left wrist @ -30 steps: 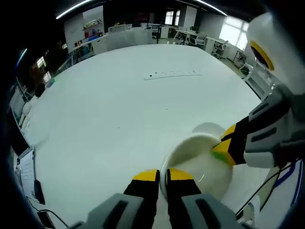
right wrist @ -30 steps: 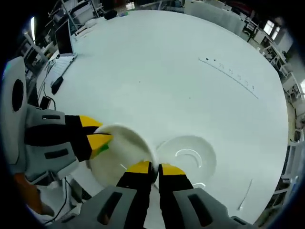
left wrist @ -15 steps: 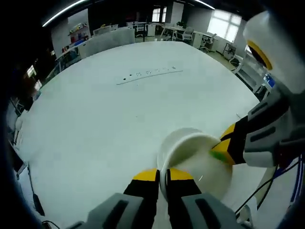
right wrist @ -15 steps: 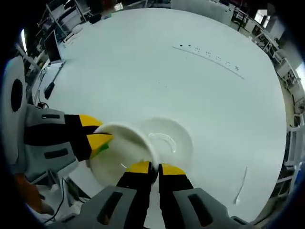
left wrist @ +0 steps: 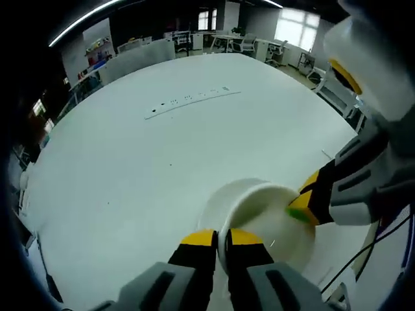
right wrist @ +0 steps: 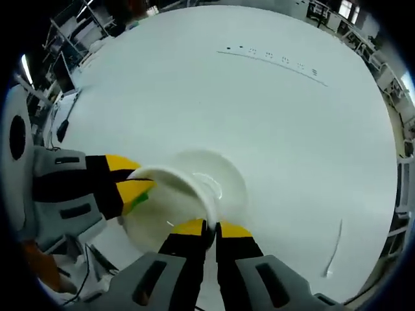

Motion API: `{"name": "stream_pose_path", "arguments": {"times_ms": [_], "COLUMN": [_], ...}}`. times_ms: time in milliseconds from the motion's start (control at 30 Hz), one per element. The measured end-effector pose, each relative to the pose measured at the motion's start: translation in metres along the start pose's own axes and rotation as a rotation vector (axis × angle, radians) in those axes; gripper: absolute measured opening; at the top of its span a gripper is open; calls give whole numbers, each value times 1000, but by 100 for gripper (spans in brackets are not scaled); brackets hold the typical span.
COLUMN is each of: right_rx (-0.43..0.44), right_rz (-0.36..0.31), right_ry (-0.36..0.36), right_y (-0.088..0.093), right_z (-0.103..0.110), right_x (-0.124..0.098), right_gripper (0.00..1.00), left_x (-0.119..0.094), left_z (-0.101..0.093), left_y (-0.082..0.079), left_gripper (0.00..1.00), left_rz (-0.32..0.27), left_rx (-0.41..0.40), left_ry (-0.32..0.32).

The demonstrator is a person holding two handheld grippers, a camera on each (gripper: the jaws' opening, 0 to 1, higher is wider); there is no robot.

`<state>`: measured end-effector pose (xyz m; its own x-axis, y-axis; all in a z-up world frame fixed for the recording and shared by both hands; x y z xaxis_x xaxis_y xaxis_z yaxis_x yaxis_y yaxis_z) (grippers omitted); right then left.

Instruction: Tidy tabletop coffee trays, cups and spoons，present forward

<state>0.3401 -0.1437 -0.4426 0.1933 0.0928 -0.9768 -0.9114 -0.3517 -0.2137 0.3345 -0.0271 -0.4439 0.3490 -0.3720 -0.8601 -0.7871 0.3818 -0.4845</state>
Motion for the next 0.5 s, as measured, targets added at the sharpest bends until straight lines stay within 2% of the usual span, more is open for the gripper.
{"name": "stream_pose_path", "arguments": {"times_ms": [200,333,500], "right_rx": [17,27,43], "right_rz": [6,-4,-6], "right_ry": [4,-5,-2], "right_y": [-22,-10,-14], "right_z": [-18,-14,-15], "right_x": [10,11,14], "right_gripper": [6,6,6], "left_x": [7,9,11], "left_z": [-2,-3,-1], "left_y": [-1,-2,-3], "left_gripper": [7,8,8], "left_rz": [-3,-5,-3], "left_rx": [3,12,11], "left_ry": [0,-9,-20]}}
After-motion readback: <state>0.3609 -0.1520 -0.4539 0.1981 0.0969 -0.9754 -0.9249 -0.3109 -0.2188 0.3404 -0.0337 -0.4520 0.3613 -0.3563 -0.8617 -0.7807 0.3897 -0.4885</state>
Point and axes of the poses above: the point that each gripper's makers call its tool centre point, and the gripper's own axes: x roughly forward along the fingers, z roughly to its left, y roughly out of its underside, the point moved 7 cm from there along -x, roughly backward along the fingers, and after that the axes turned 7 degrees about y, right-handed, at the moved point
